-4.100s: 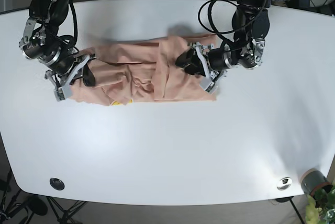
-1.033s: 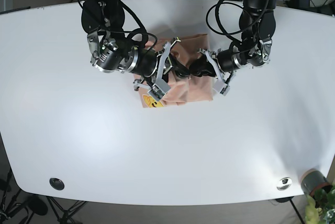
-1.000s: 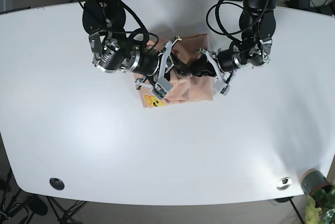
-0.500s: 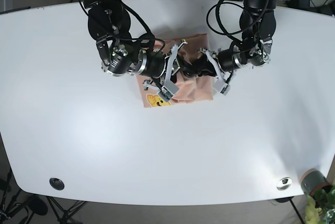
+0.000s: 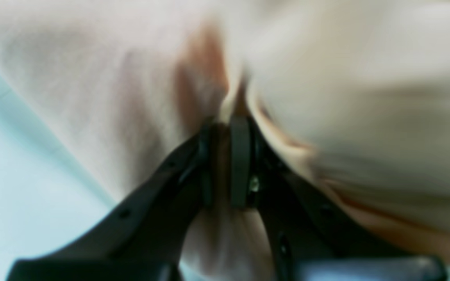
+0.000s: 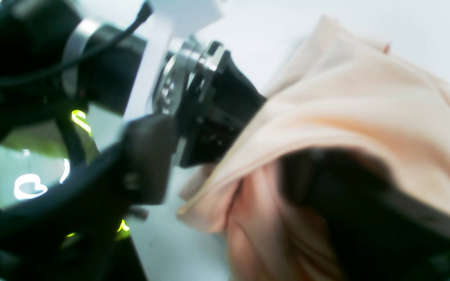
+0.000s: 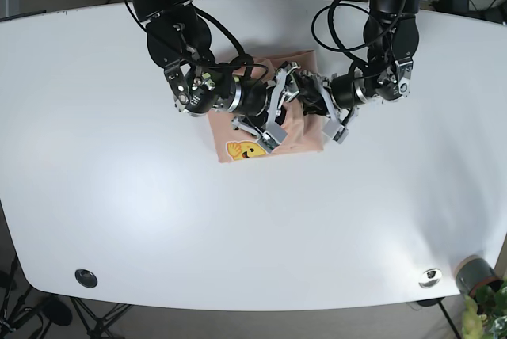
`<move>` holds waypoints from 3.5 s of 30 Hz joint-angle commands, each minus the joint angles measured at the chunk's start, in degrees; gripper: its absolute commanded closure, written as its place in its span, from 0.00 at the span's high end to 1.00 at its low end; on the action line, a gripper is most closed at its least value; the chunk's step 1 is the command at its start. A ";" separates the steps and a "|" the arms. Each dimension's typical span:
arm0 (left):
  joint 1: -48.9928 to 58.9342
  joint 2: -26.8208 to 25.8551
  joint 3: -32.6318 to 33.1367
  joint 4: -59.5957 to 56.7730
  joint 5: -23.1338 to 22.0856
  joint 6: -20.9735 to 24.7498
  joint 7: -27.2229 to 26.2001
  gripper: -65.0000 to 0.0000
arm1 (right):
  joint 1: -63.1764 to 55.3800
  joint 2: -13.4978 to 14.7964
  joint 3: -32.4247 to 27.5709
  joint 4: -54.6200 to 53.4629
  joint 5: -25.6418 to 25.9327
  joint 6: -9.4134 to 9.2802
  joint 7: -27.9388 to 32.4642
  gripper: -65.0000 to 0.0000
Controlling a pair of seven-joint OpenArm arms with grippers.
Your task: Fold the T-shirt properly
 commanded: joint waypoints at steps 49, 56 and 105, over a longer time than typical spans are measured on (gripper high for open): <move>-0.10 -1.12 -6.98 13.03 -2.24 0.77 2.67 0.08 | -13.06 3.05 7.18 8.94 1.43 3.56 4.70 0.77; 1.65 -2.26 -12.43 19.01 -2.24 0.77 2.84 0.08 | -11.39 2.78 2.87 7.18 1.25 3.21 4.79 0.77; 8.07 -14.74 -21.14 19.71 -1.98 0.77 5.92 0.09 | 12.96 -7.59 -4.07 -23.32 1.16 3.12 11.30 0.30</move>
